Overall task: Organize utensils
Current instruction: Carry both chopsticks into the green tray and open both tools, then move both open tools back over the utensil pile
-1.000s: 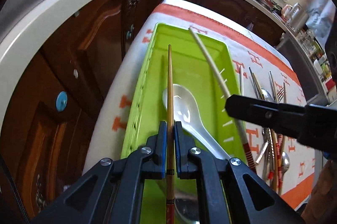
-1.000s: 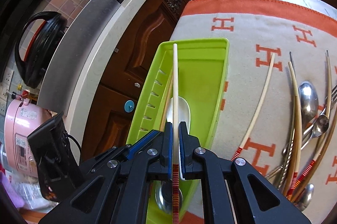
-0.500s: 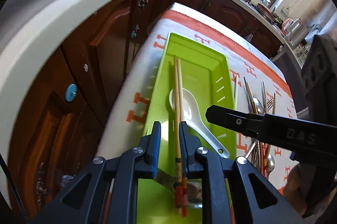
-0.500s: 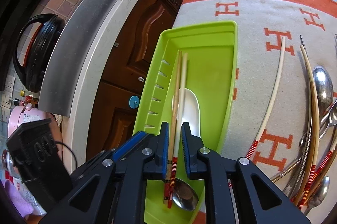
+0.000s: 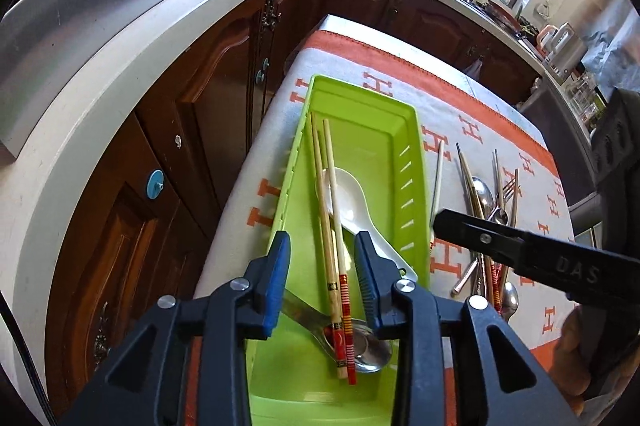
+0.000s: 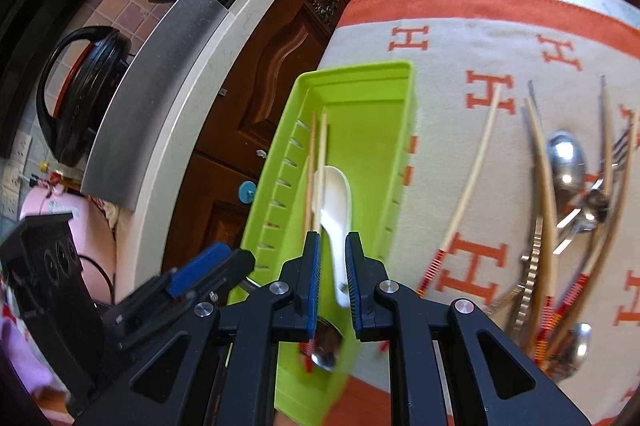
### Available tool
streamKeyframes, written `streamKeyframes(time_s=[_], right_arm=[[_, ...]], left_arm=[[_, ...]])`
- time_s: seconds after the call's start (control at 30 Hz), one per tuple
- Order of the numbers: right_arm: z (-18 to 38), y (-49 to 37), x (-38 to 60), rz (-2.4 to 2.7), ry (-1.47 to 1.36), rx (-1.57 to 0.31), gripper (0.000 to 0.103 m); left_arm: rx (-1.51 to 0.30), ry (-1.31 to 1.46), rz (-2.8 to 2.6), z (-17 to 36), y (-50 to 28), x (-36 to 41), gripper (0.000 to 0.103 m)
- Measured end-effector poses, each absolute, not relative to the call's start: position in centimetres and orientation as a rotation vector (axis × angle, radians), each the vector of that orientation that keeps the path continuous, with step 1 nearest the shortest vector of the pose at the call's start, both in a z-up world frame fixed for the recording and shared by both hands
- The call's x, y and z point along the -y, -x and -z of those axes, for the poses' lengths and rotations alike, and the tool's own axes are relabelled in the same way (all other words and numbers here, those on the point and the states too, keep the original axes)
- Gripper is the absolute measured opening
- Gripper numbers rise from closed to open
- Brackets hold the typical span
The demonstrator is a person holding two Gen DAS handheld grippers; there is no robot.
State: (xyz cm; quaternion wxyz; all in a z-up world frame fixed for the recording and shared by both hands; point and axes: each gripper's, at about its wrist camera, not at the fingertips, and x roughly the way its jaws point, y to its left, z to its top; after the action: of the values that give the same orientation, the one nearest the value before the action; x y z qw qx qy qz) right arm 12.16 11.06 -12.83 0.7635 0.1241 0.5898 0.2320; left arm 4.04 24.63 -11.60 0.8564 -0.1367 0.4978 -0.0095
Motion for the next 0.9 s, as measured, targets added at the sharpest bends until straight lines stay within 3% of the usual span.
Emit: streamKeyframes(time_s=[0.43,0.57,0.9], right_arm=[[11.6,-7.4,0.0,-0.425,-0.262,-1.18,0.013],[12.1,-6.4,4.6,-0.352,-0.303,-1.125,0.025],[11.7,-4.7,11.7,-0.266,-0.199,-0.993,0.026]], left_arm=[[-1.068,0.199,0.042,10.7,-2.5,-19.5,0.032],[-1.077,0.179,0.067,10.4,-2.5,-17.1,0.039],[-1.051,0.156,0.131,9.8,-4.3,-12.0,0.043]])
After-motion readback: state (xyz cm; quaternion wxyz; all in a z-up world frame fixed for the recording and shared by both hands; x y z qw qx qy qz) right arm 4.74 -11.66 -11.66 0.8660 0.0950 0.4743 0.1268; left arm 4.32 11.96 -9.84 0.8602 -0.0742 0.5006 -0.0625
